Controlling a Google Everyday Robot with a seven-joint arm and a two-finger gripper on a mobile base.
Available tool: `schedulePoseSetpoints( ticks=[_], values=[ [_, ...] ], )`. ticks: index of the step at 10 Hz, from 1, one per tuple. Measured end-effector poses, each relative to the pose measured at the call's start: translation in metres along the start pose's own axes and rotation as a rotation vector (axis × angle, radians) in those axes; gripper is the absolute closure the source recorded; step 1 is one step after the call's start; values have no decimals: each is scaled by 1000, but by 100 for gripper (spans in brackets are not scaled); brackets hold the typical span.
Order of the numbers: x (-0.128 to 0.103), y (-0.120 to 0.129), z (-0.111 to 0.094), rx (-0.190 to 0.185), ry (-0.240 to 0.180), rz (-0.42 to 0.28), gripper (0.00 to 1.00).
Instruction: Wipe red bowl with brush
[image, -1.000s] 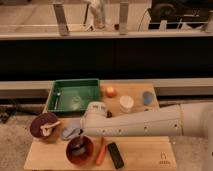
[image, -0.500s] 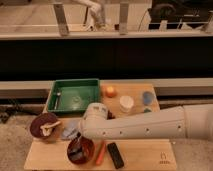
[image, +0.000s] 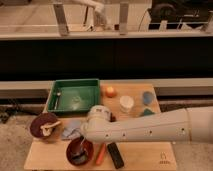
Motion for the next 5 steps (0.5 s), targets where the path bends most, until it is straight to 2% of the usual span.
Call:
schedulePoseSetpoints(
  ticks=[2,5],
  values=[
    [9,5,-1,-3,11,11,100],
    [21,-3,2,4,17,13,100]
  ],
)
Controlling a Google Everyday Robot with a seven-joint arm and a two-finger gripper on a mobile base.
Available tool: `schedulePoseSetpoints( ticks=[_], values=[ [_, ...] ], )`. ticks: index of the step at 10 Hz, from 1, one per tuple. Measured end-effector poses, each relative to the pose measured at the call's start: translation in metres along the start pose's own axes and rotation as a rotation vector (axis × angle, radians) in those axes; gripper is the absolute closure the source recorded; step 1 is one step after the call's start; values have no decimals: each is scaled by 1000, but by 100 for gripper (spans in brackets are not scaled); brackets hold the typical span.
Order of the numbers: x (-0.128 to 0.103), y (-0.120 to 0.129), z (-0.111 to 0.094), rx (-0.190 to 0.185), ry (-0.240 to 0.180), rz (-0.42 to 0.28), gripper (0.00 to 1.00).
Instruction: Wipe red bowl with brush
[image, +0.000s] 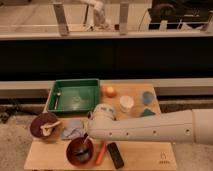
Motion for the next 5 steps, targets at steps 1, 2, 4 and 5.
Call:
schedulePoseSetpoints(
  ticks=[1,2,4,5],
  values=[
    [2,-6,2,4,0,-5,100],
    [1,-13,4,9,-2,-16,100],
    [-4,-20,6,13,-10,-37,100],
    [-8,-24,6,14,-18,-46,100]
  ],
)
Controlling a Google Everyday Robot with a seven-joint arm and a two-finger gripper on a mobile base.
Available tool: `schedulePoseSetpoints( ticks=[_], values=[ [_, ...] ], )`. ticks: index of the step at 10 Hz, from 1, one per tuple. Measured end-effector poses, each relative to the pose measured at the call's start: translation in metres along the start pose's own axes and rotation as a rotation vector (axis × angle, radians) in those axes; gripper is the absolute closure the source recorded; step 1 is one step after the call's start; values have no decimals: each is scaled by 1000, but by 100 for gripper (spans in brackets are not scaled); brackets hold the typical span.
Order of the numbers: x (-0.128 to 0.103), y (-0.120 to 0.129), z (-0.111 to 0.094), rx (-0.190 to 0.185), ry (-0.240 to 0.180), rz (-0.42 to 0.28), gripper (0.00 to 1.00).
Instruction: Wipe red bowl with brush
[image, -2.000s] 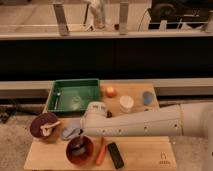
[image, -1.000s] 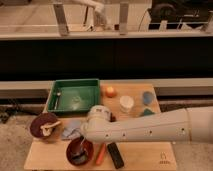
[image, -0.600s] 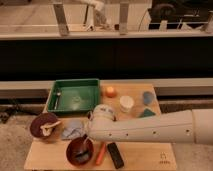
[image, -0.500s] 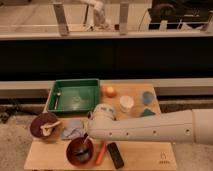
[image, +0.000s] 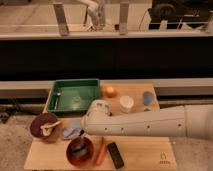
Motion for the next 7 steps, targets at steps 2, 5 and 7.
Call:
schedulePoseSetpoints(
  ticks=[2,5,7],
  values=[
    [-5,-3,1,1,-20,-13,100],
    [-18,-1,-3,3,-49,-32,100],
    [-25,6,-7,1,-63,-42,100]
  ],
)
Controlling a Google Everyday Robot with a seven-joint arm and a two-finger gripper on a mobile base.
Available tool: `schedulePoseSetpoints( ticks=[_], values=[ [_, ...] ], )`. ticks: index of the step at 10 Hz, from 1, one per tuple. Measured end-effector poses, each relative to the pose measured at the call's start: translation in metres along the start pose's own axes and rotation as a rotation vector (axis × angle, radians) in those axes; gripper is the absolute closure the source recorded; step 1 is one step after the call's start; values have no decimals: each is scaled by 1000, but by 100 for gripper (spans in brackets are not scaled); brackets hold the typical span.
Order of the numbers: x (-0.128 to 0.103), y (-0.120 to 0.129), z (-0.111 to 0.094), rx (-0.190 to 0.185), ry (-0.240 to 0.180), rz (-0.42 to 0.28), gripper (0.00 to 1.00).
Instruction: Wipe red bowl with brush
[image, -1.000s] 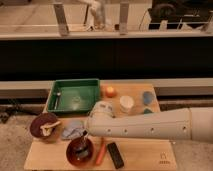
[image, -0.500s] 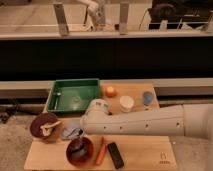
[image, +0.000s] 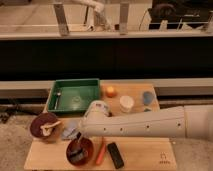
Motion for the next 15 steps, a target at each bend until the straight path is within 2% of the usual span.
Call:
schedulePoseSetpoints(
  ticks=[4,5,7,9,12,15],
  values=[
    [2,16,-5,-15,10,1,100],
    [12,21,-5,-15,36,5,100],
    [37,14,-2,-12,62,-4,100],
    [47,6,1,5,58,-51,100],
    [40,3,2,25,42,-128,100],
    [40,3,3,25,42,-128,100]
  ],
)
